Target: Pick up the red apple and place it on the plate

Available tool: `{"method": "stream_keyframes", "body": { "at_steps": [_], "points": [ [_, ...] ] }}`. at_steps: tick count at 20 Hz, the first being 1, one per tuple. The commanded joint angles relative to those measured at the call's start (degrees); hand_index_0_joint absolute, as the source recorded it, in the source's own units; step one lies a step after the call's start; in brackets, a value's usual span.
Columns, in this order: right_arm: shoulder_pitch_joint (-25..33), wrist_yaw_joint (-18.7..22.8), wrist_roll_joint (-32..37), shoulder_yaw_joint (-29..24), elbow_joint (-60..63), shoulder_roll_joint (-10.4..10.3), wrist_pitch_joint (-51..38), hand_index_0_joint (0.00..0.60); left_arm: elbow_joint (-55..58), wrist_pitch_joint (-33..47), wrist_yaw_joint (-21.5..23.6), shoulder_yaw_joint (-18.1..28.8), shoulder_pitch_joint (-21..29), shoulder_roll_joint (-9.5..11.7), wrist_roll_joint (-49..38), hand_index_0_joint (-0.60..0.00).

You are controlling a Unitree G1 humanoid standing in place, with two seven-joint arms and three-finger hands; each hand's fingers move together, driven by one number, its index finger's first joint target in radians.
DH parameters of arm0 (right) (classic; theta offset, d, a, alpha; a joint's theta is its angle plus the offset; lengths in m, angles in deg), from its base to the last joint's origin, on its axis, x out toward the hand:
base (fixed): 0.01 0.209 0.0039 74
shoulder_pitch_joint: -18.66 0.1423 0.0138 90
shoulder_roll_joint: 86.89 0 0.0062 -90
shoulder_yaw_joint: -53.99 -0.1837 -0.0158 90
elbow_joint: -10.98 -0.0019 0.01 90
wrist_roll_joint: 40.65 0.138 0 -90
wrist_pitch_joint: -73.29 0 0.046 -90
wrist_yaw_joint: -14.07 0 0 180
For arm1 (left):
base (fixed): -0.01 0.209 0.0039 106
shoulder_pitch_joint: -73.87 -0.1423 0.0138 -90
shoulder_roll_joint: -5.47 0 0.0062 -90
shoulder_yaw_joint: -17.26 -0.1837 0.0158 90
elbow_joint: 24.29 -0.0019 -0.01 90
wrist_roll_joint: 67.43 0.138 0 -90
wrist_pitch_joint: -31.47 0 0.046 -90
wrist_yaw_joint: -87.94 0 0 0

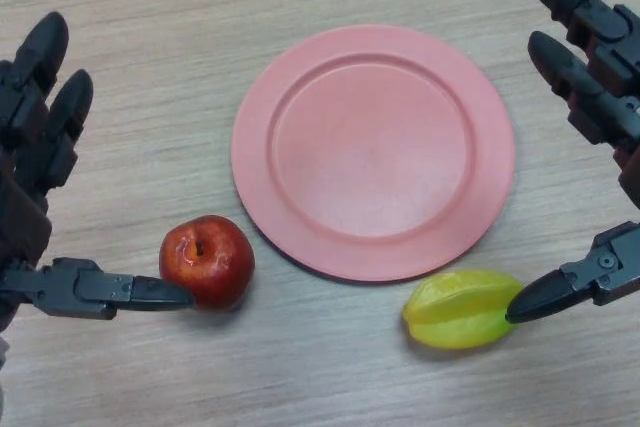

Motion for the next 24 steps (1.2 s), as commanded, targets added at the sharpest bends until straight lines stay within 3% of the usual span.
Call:
{"method": "stream_keyframes", "body": {
  "at_steps": [1,7,10,16,17,20,21,22,24],
  "points": [
    [1.4,0.41,1.07,-3.92,-2.14,1.82,-7.51,0.0,1.81,10.23,0.54,2.1,0.34,1.5,1.71,0.0],
    [1.69,0.7,0.61,-3.23,-0.89,1.79,-8.65,0.0,-2.59,14.13,0.58,0.03,-0.4,0.91,4.4,0.0],
    [1.66,0.26,-0.17,-2.94,0.06,1.63,-9.67,0.0,-9.39,22.34,1.19,-5.04,-2.8,-0.4,11.85,0.0],
    [2.04,0.53,-0.97,-2.57,0.74,1.53,-9.79,0.0,-19.35,21.77,5.54,-12.52,-1.51,-0.36,21.03,0.0],
    [2.04,0.53,-0.94,-2.6,0.72,1.53,-9.75,0.0,-19.54,21.82,5.59,-12.62,-1.43,-0.36,21.13,-0.05],
    [1.86,0.58,-0.3,-3.23,0.41,1.67,-9.33,0.0,-22.67,23.42,6.31,-14.91,-0.34,0.02,27.12,-0.45],
    [1.66,0.48,0.04,-3.84,0.45,1.81,-9.28,0.0,-23.47,23.54,6.34,-16.05,0.18,0.06,29.89,-0.549],
    [1.51,0.6,0.39,-4.67,0.59,2.07,-9.26,0.0,-22.92,22.72,6.06,-16.85,0.39,0.01,31.42,-0.6],
    [1.35,0.89,-0.22,-4.76,0.64,2.22,-9.72,0.0,-19.5,19.23,5.49,-16.99,0.05,-0.28,30.33,-0.6]
  ]
}}
